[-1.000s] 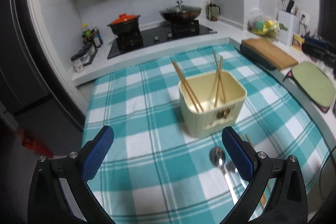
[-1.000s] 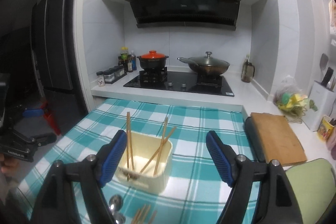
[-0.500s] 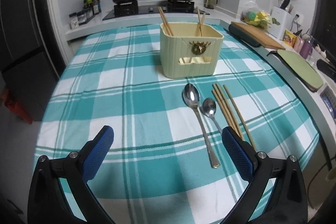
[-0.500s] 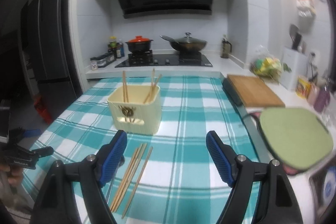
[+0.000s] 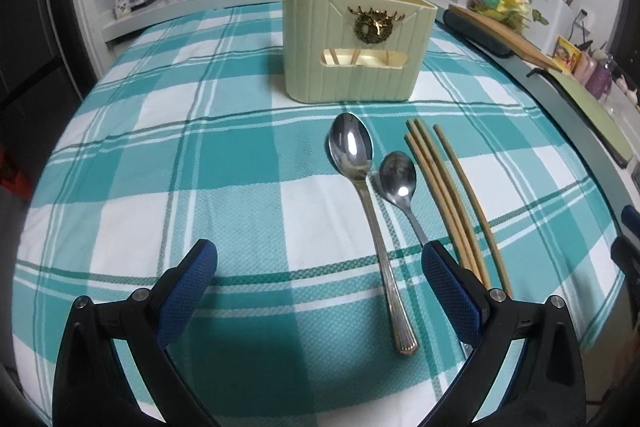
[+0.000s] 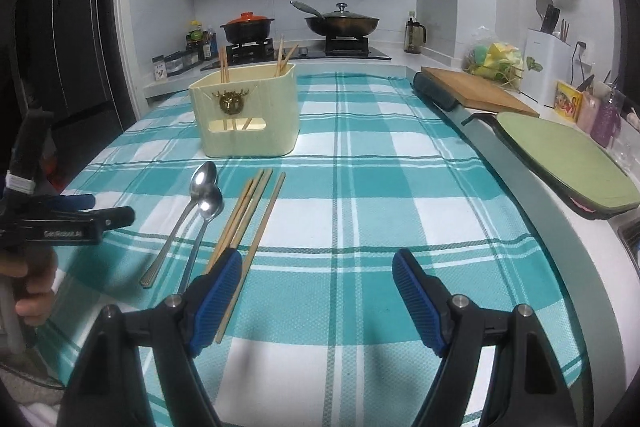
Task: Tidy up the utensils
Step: 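Withdraw both tools from the holder back over the spoons and chopsticks, then close the right gripper on a chopstick while the left gripper grasps the large spoon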
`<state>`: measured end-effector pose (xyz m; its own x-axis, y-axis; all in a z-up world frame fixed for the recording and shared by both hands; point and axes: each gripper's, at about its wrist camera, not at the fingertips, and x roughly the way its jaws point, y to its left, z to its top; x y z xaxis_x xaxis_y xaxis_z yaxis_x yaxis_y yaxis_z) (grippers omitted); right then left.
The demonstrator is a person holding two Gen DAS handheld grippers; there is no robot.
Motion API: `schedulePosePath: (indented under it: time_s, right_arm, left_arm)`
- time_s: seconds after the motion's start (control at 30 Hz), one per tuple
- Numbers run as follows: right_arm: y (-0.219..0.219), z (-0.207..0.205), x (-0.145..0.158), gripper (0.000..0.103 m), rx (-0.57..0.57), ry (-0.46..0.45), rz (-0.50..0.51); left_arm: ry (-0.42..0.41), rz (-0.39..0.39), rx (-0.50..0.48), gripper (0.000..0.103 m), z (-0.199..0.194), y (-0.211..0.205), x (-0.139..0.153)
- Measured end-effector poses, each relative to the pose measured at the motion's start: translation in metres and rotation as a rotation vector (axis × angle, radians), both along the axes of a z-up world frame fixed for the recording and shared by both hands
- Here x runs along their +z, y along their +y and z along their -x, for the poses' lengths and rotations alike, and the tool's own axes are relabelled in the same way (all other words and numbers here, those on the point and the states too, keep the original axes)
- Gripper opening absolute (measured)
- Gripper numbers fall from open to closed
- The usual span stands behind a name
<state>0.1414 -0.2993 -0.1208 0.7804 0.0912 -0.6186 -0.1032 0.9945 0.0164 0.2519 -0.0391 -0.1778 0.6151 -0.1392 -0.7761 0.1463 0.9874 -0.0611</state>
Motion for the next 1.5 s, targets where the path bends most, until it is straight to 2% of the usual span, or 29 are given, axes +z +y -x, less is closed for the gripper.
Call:
schedulePosePath:
  time_s: [0.13, 0.2, 0.23, 0.3, 0.33, 0.37, 0.4, 0.43, 0.47, 0.5, 0.67, 0.8, 0.93, 1.0, 1.07, 1.1, 1.17, 1.2, 1.23, 1.33, 1.4, 1.5]
  right_arm:
    - [0.004, 0.002, 0.002, 0.079, 0.015, -0.013, 0.001]
    - [0.007, 0.003, 0.001, 0.079, 0.014, -0.012, 0.004]
    - [0.007, 0.002, 0.000, 0.079, 0.012, -0.010, 0.002]
    - [0.004, 0.002, -0.001, 0.079, 0.005, -0.005, -0.006]
    - [0.004, 0.002, -0.002, 0.079, 0.002, -0.002, -0.009]
    - [0.003, 0.002, -0.002, 0.079, 0.000, 0.001, -0.012]
    - [0.002, 0.001, -0.002, 0.079, -0.001, 0.002, -0.012]
    - [0.002, 0.002, -0.003, 0.079, -0.003, 0.003, -0.010]
    - [0.002, 0.001, -0.003, 0.079, -0.003, 0.005, -0.008]
    - [0.002, 0.001, -0.004, 0.079, -0.002, 0.007, -0.009]
    - [0.006, 0.000, -0.007, 0.079, 0.009, 0.018, -0.008]
    - [0.010, -0.002, -0.011, 0.079, 0.016, 0.036, 0.002]
    - [0.010, -0.006, -0.018, 0.079, 0.012, 0.074, 0.004]
    - [0.010, -0.009, -0.023, 0.079, 0.012, 0.100, -0.006]
    - [0.013, -0.014, -0.027, 0.079, 0.017, 0.127, -0.021]
    - [0.015, -0.017, -0.029, 0.079, 0.022, 0.138, -0.030]
    - [0.020, -0.022, -0.031, 0.079, 0.033, 0.156, -0.043]
    - [0.022, -0.026, -0.032, 0.077, 0.040, 0.161, -0.053]
    - [0.023, -0.030, -0.033, 0.065, 0.047, 0.167, -0.062]
    - [0.029, -0.051, -0.038, 0.040, 0.071, 0.214, -0.097]
    - [0.033, -0.064, -0.042, 0.033, 0.080, 0.241, -0.127]
    - [0.046, -0.080, -0.048, 0.031, 0.105, 0.259, -0.128]
  left_arm:
    - [0.003, -0.079, -0.023, 0.100, -0.016, -0.018, -0.016]
    - [0.010, -0.123, -0.024, 0.094, -0.022, -0.024, -0.025]
    - [0.021, -0.139, -0.026, 0.085, -0.025, -0.025, -0.030]
    - [0.039, -0.134, -0.036, 0.076, -0.028, -0.027, -0.037]
    - [0.038, -0.110, -0.040, 0.068, -0.027, -0.026, -0.037]
    - [0.039, -0.086, -0.048, 0.053, -0.026, -0.025, -0.037]
    - [0.042, -0.055, -0.063, 0.045, -0.024, -0.026, -0.037]
    - [0.031, -0.057, -0.066, 0.032, -0.022, -0.028, -0.036]
    - [0.020, -0.069, -0.072, 0.011, -0.019, -0.031, -0.035]
    - [0.016, -0.078, -0.076, 0.005, -0.017, -0.033, -0.036]
    - [0.019, -0.039, -0.009, 0.005, -0.007, -0.020, -0.035]
    - [0.044, -0.016, 0.085, 0.005, 0.010, 0.009, -0.036]
    - [0.059, -0.012, 0.134, 0.006, 0.030, 0.030, -0.035]
    - [0.072, 0.008, 0.135, 0.018, 0.036, 0.036, -0.034]
    - [0.066, 0.027, 0.129, 0.060, 0.039, 0.041, -0.030]
    - [0.053, 0.032, 0.129, 0.064, 0.041, 0.042, -0.028]
    - [0.042, 0.032, 0.117, 0.065, 0.039, 0.044, -0.024]
    - [0.044, 0.037, 0.110, 0.065, 0.038, 0.045, -0.023]
    - [0.047, 0.043, 0.106, 0.065, 0.036, 0.046, -0.023]
    - [0.056, 0.046, 0.095, 0.065, 0.032, 0.047, -0.023]
    - [0.061, 0.041, 0.092, 0.065, 0.032, 0.047, -0.024]
    - [0.071, 0.034, 0.092, 0.065, 0.033, 0.047, -0.025]
